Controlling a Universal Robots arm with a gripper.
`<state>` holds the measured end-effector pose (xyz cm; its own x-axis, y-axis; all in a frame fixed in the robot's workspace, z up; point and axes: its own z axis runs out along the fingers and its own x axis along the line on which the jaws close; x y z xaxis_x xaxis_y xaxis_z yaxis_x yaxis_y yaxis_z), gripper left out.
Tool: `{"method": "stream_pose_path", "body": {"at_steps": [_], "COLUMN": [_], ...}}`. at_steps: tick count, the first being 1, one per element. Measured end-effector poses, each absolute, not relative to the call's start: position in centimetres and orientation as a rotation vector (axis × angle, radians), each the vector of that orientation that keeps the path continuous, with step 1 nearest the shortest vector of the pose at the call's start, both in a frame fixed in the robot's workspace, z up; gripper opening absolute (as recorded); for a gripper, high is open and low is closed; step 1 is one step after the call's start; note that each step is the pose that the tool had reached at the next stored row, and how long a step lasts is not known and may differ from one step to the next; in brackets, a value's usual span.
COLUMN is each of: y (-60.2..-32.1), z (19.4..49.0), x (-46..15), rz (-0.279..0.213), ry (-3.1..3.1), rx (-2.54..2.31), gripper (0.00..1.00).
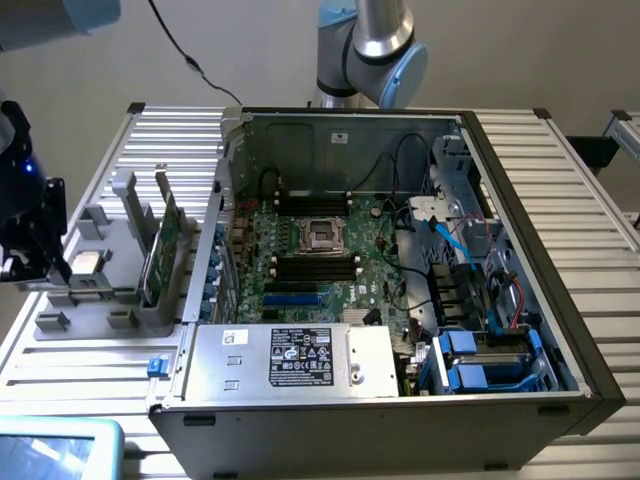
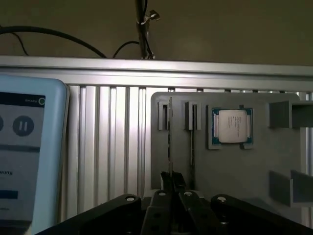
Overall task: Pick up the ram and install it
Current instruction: 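Pick up the ram and move it above insertion slot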
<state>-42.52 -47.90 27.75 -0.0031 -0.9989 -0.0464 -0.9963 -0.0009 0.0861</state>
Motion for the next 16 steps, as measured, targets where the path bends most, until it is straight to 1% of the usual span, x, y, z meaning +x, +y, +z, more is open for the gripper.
{"method": "stream_pose_path", "body": {"at_steps": [16], "y": [-47.9], "z": [34.9], "x": [-42.5], "rz": [-0.126], "ry": [-2.193], "rx": [2.189], "gripper": [0.11]}}
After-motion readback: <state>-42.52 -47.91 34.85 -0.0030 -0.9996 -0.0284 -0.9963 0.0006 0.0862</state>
